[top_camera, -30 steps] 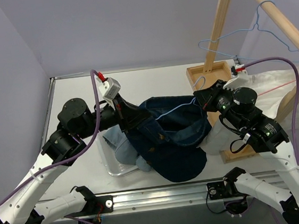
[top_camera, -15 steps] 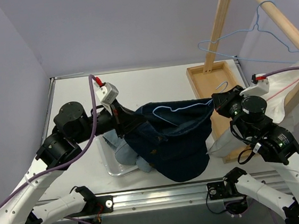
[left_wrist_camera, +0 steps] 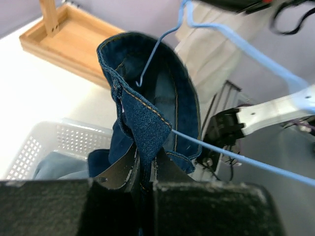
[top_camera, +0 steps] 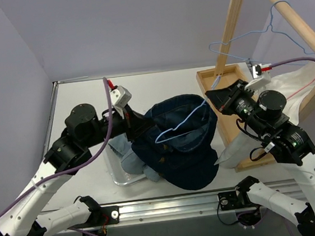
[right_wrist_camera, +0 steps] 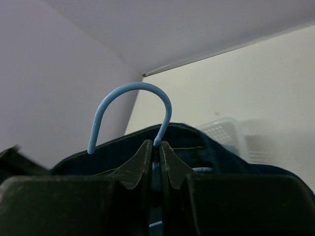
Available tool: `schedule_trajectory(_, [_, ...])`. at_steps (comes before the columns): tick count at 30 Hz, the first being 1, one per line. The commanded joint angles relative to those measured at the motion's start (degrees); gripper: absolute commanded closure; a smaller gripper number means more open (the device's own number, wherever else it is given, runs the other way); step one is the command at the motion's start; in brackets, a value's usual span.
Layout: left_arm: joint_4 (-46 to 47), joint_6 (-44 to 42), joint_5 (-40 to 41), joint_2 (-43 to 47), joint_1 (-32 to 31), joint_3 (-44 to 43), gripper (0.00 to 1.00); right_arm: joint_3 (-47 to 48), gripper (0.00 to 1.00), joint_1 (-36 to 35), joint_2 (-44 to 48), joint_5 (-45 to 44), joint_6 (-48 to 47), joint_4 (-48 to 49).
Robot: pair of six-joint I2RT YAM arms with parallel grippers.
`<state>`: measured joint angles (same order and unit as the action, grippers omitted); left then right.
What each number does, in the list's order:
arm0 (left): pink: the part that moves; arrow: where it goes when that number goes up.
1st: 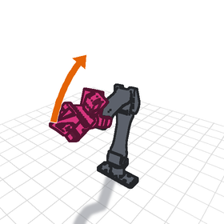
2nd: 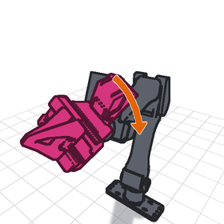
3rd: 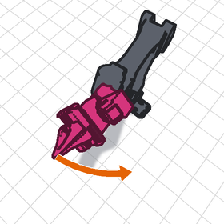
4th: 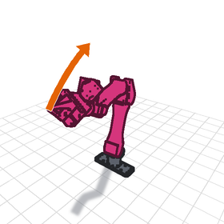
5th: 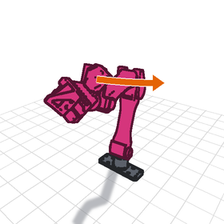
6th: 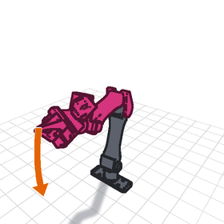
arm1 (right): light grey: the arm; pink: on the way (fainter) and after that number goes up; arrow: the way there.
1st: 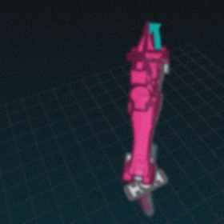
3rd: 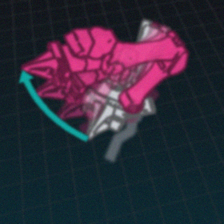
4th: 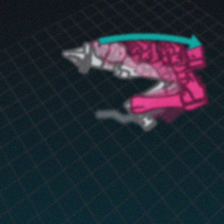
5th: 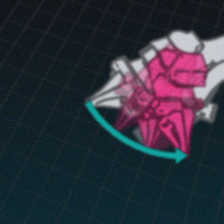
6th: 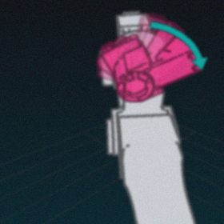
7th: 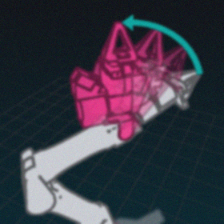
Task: Remove the skirt from the hanger
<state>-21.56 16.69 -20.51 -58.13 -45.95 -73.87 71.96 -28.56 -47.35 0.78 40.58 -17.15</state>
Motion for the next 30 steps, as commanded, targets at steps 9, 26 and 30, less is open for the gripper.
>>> schedule_trajectory(9, [4.1, -1.6, -2.3, -15.3, 4.3, -19.9, 0.98, 8.1, 1.00, 0.3, -1.5, 26.8, 5.9, 22.5])
schedule_trajectory(26, [-22.0, -14.8, 4.0, -20.0, 13.3, -51.6, 0.98, 20.8, 1.00, -0.5, 9.2, 6.7, -6.3, -6.5])
schedule_trajectory(30, [-25.0, -16.6, 5.0, -18.8, 13.8, -48.8, 0.98, 22.2, 1.00, -2.1, 9.9, 3.8, -7.2, -8.3])
